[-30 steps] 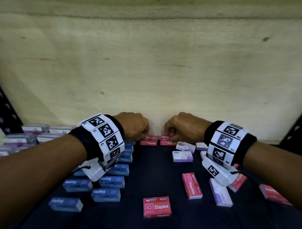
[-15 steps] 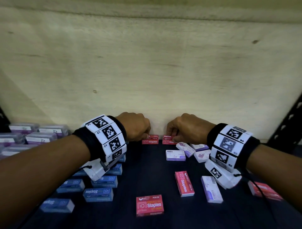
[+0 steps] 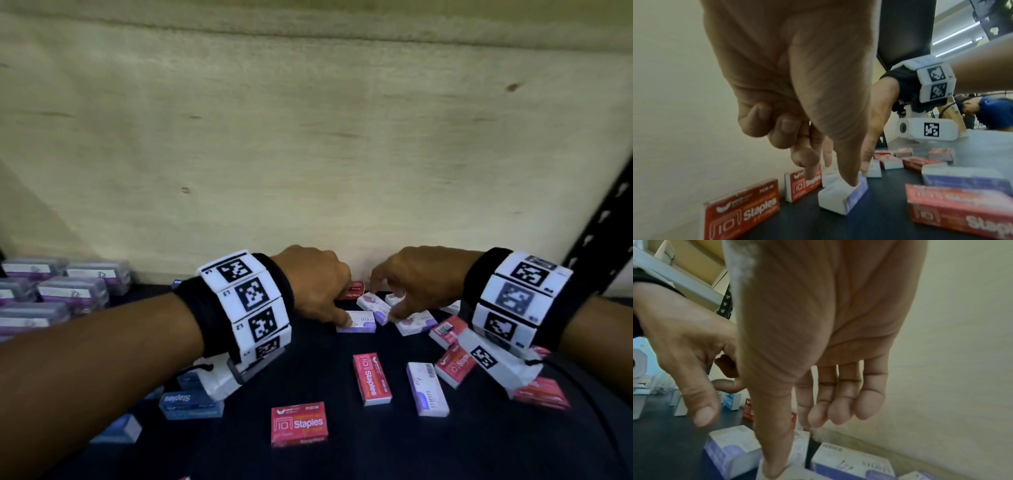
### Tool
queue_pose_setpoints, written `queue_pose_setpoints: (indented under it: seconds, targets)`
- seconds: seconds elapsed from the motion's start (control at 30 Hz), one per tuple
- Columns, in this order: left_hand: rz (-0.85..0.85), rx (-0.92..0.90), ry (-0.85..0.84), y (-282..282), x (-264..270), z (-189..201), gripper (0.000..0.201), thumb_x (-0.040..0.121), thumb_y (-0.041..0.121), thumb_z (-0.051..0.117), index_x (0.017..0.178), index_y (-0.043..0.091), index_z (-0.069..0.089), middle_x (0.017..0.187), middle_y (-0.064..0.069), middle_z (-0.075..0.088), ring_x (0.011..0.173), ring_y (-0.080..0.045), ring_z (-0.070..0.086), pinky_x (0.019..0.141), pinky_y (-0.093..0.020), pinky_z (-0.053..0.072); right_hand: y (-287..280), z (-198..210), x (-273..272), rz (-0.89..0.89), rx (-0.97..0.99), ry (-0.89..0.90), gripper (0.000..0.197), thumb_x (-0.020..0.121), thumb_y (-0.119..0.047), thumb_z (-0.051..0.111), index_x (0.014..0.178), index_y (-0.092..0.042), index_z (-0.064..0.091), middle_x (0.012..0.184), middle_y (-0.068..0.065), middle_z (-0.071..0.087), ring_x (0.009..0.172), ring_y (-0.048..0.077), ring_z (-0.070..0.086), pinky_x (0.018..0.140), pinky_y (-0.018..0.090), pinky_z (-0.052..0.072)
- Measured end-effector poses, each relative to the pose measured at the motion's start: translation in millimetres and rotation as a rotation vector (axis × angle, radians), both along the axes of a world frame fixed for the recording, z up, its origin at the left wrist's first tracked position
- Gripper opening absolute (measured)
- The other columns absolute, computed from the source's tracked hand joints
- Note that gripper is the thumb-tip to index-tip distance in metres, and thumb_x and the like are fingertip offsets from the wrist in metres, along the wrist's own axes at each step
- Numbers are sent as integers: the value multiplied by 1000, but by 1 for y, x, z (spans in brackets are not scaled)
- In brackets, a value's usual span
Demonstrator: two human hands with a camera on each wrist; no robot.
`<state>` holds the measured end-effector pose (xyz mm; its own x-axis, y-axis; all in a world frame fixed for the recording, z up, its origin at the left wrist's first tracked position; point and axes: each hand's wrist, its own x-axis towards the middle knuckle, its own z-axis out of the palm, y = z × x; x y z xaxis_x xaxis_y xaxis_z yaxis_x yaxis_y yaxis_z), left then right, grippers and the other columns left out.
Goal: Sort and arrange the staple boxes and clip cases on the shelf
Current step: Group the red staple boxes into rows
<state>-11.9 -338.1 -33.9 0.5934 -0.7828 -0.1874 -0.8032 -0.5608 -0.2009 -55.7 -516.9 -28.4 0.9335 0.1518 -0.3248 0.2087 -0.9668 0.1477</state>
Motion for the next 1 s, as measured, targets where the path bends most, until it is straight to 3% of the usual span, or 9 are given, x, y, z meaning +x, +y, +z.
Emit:
queue_pose_setpoints:
  seconds: [0.13,0.23,0.37,0.47,0.6,0.77,0.9,1.0]
  targets:
    - [21,27,34,-7,2,-7,53,80,66,61,111,23,64,101,-1,61,83,-20,56,65,-30,42,2,-3,1,7,-40,9,64,80,-52,74,134,-26,51,96,-9,60,84,15,55,69,29,44]
    - [12,19,96,-9,4,-9,46,80,63,65,103,24,68,92,3,66,81,-18,60,61,-27,43,4,-3,3,14,-48,41,64,79,-53,74,132,-22,54,104,-6,65,89,16,59,72,30,48]
    - [7,13,121,-10,3,-10,37,81,58,67,98,25,66,81,8,60,77,-16,58,56,-26,38,4,-4,5,-3,7,89,67,78,-47,78,135,-23,52,93,-12,58,85,12,55,69,25,43]
    - [4,16,113,-9,3,-9,35,82,56,67,97,25,63,78,9,55,77,-16,56,55,-26,35,1,-5,8,-17,39,87,73,74,-49,80,136,-26,49,112,-7,63,97,16,60,81,29,49]
    - [0,29,93,-3,1,-4,35,82,55,67,100,26,63,72,13,46,75,-15,52,53,-26,33,-2,-5,7,-41,62,70,79,69,-56,81,135,-26,51,121,-6,63,103,18,61,90,34,52]
    - [17,47,80,8,-4,8,32,83,56,66,95,27,59,77,12,48,76,-14,51,56,-26,34,-3,3,-3,-85,93,67,66,67,-64,78,117,-26,59,86,-14,59,80,11,58,66,24,42]
    - [10,18,73,9,-11,24,30,83,57,65,86,30,53,76,15,47,79,-14,52,56,-26,33,-11,24,-17,-113,129,17,67,65,-70,75,115,-30,58,88,-11,63,76,5,57,64,24,39]
    - [-23,-3,74,-5,-19,32,33,82,58,65,91,27,59,80,14,52,83,-15,55,59,-27,36,-27,43,-36,-155,129,-36,62,68,-69,74,114,-30,58,85,-12,61,72,2,55,62,23,37]
